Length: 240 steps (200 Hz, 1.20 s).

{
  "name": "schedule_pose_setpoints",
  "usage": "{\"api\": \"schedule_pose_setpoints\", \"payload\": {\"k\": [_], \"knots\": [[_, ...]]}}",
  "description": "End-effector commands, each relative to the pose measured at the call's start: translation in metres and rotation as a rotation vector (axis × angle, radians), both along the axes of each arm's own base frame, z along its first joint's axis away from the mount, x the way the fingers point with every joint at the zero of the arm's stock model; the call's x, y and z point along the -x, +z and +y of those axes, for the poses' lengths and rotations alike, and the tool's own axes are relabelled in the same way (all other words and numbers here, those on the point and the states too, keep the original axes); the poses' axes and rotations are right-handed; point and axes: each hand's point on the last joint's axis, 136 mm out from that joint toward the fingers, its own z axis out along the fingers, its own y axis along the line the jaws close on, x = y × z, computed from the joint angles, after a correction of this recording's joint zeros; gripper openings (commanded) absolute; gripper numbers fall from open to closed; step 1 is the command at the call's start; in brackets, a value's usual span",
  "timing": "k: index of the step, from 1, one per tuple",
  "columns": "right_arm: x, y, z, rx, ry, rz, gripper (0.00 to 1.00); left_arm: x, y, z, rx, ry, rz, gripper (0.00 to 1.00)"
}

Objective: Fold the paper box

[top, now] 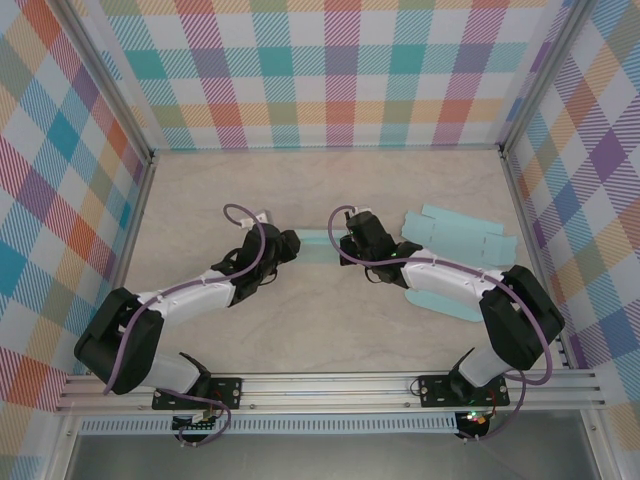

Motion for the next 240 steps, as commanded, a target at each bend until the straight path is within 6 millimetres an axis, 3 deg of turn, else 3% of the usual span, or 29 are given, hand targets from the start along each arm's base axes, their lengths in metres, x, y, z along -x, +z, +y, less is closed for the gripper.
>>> {"api": "schedule_pose_setpoints", "payload": {"k": [1, 28, 58, 86, 118, 178, 240], "knots": [[0.019, -0.026, -0.006, 0.063, 0.025, 0.104, 0.0, 0.014, -0.022, 0.019, -0.095, 0.024, 0.086, 0.49], [0.019, -0.023, -0.006, 0.055, 0.029, 0.102, 0.0, 0.009, 0.003, 0.021, -0.097, 0.029, 0.034, 0.52], [0.02, -0.022, -0.005, 0.049, 0.033, 0.102, 0.0, 0.005, 0.035, 0.024, -0.071, 0.034, -0.024, 0.68], [0.02, -0.021, -0.004, 0.045, 0.036, 0.103, 0.0, 0.001, 0.045, 0.026, -0.045, 0.03, -0.016, 0.7], [0.02, -0.02, -0.003, 0.042, 0.039, 0.103, 0.0, -0.002, 0.035, 0.023, 0.011, 0.011, 0.026, 0.66], [0.02, -0.023, -0.004, 0.045, 0.033, 0.107, 0.0, 0.002, -0.003, 0.012, 0.042, -0.036, 0.121, 0.6], [0.021, -0.029, -0.005, 0.057, 0.034, 0.116, 0.0, 0.019, -0.048, 0.025, 0.022, 0.015, 0.217, 0.35]]}}
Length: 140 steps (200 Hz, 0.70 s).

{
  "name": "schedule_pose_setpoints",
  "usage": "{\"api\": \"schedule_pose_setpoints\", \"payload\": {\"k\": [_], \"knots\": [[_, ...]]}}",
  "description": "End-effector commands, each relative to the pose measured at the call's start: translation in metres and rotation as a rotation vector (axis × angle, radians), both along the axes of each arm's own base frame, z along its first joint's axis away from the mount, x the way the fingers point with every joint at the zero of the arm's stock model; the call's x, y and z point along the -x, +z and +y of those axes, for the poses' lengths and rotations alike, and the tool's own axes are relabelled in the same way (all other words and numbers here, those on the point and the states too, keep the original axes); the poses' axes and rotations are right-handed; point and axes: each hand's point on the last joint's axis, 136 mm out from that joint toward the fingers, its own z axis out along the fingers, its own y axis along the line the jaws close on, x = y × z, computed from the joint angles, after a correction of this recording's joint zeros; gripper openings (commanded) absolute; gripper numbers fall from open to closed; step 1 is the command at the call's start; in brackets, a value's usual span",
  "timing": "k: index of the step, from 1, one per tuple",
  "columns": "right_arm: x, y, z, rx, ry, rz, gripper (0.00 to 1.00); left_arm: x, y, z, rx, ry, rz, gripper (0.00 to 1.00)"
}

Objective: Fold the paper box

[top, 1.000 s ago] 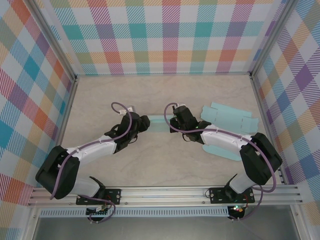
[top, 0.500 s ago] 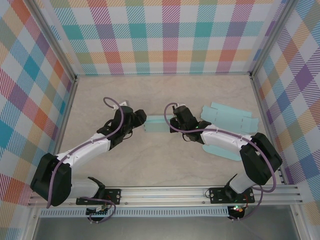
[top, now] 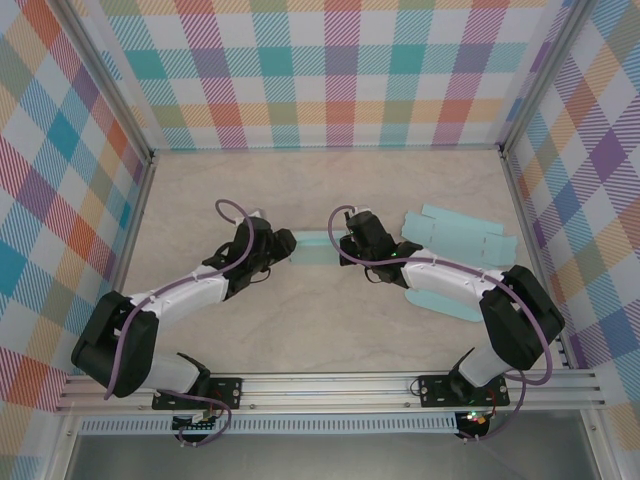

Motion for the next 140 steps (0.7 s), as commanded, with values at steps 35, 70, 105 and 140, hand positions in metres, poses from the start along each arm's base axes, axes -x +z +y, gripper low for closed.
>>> {"api": "schedule_pose_setpoints", "payload": {"k": [35, 70, 105, 140], "knots": [[0.022, -0.031, -0.005, 0.058, 0.034, 0.127, 0.07, 0.026, -0.068, 0.022, -0.054, 0.056, 0.167, 0.25], [0.028, -0.017, 0.0, 0.007, 0.051, 0.14, 0.23, 0.034, -0.085, 0.028, -0.066, 0.075, 0.2, 0.18], [0.03, 0.012, 0.006, -0.056, 0.059, 0.131, 0.43, 0.034, -0.084, 0.027, -0.059, 0.074, 0.195, 0.16], [0.022, 0.041, 0.008, -0.114, 0.023, 0.128, 0.64, 0.035, -0.08, 0.026, -0.059, 0.074, 0.185, 0.16]]}}
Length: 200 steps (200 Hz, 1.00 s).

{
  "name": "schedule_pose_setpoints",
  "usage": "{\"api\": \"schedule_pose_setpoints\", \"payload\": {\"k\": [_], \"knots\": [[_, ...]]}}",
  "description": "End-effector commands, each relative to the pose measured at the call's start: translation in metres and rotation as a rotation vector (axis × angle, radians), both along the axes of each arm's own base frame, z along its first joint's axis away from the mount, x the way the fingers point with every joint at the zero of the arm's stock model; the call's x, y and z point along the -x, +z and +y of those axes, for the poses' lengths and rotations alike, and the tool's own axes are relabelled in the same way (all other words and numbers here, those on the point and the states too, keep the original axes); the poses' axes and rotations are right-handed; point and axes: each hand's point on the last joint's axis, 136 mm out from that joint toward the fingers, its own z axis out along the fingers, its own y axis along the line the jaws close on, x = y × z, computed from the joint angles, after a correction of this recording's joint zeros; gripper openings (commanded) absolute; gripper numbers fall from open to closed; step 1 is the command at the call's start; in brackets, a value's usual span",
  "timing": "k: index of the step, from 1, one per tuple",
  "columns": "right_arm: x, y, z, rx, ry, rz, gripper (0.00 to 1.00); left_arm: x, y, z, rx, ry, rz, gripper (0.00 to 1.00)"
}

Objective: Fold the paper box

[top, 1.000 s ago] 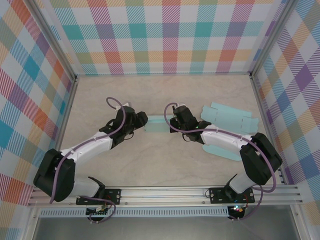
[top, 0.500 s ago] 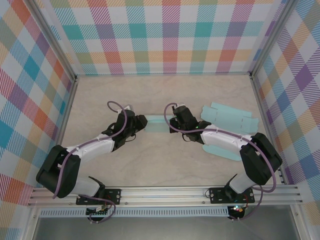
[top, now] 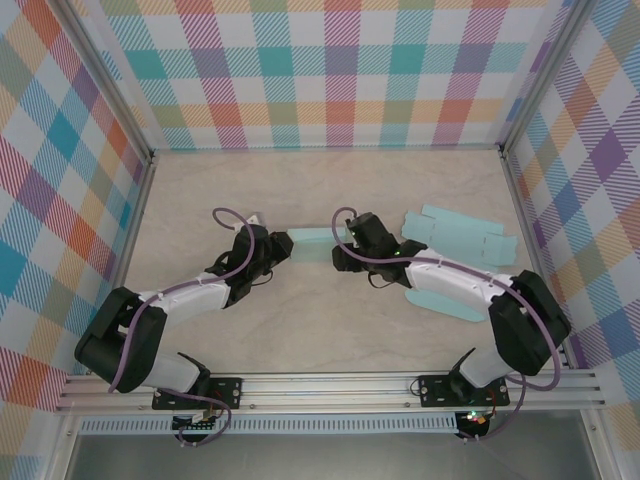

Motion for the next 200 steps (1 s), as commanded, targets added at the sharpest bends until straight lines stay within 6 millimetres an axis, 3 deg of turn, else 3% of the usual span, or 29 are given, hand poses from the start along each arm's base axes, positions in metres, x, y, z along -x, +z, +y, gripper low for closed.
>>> {"api": "schedule_pose_setpoints", "payload": {"k": [1, 21, 41, 87, 137, 170, 200], "knots": [[-0.006, 0.039, 0.009, -0.082, -0.019, -0.017, 0.65, 0.039, -0.074, 0.03, -0.156, 0.031, 0.243, 0.16], [-0.019, 0.049, 0.013, -0.08, -0.037, -0.019, 0.78, 0.038, -0.071, 0.028, -0.157, 0.031, 0.239, 0.16], [-0.033, 0.047, 0.02, -0.04, -0.041, 0.006, 1.0, 0.036, -0.069, 0.025, -0.153, 0.023, 0.233, 0.16], [-0.058, 0.02, 0.036, 0.064, -0.04, 0.063, 1.0, 0.033, -0.067, 0.021, -0.154, 0.019, 0.225, 0.15], [-0.055, -0.015, 0.035, 0.164, 0.0, 0.127, 1.0, 0.034, -0.069, 0.024, -0.164, 0.029, 0.23, 0.14], [-0.049, -0.031, 0.021, 0.215, -0.02, 0.145, 1.0, 0.035, -0.071, 0.028, -0.176, 0.045, 0.237, 0.13], [-0.046, -0.032, 0.0, 0.195, -0.06, 0.151, 0.85, 0.036, -0.069, 0.034, -0.195, 0.066, 0.237, 0.11]]}}
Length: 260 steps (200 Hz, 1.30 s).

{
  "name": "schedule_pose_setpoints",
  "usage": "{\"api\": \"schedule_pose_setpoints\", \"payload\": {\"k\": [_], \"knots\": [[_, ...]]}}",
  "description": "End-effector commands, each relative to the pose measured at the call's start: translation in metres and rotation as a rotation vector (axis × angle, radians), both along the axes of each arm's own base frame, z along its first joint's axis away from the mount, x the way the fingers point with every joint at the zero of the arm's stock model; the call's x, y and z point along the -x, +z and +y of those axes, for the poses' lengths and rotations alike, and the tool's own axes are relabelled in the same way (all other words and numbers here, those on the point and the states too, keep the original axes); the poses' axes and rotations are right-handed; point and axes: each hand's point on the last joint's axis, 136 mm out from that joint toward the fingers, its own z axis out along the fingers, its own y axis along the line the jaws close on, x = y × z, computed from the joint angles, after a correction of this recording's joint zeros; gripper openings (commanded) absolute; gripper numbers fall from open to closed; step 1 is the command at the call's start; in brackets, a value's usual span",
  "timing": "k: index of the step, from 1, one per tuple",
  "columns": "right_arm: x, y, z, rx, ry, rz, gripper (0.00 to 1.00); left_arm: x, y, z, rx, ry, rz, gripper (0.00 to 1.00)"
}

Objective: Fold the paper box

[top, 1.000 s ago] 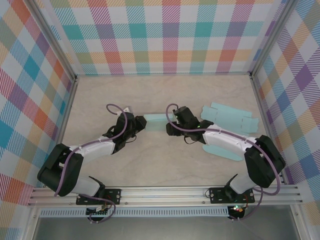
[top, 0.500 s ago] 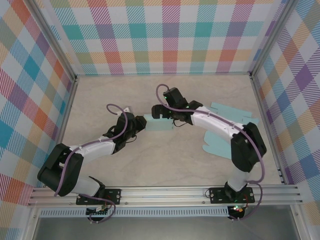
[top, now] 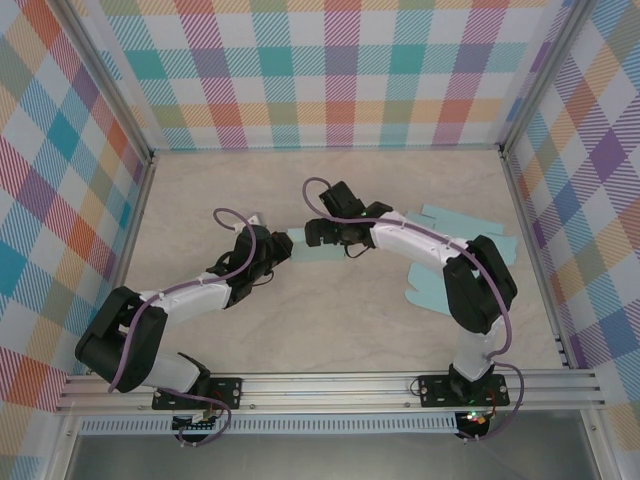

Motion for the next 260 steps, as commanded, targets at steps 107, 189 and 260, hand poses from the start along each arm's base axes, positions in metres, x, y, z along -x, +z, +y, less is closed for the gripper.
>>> {"api": "schedule_pose_setpoints", "payload": {"k": [107, 189, 260], "knots": [[0.024, -0.06, -0.048, -0.191, -0.04, 0.217, 0.4, 0.038, -0.07, 0.042, -0.211, 0.085, 0.255, 0.08], [0.029, -0.067, -0.056, -0.481, -0.043, 0.277, 0.24, 0.044, -0.088, 0.05, -0.236, 0.118, 0.301, 0.01], [0.035, -0.099, -0.067, -0.534, -0.087, 0.333, 0.1, 0.053, -0.098, 0.063, -0.264, 0.171, 0.33, 0.0]]}}
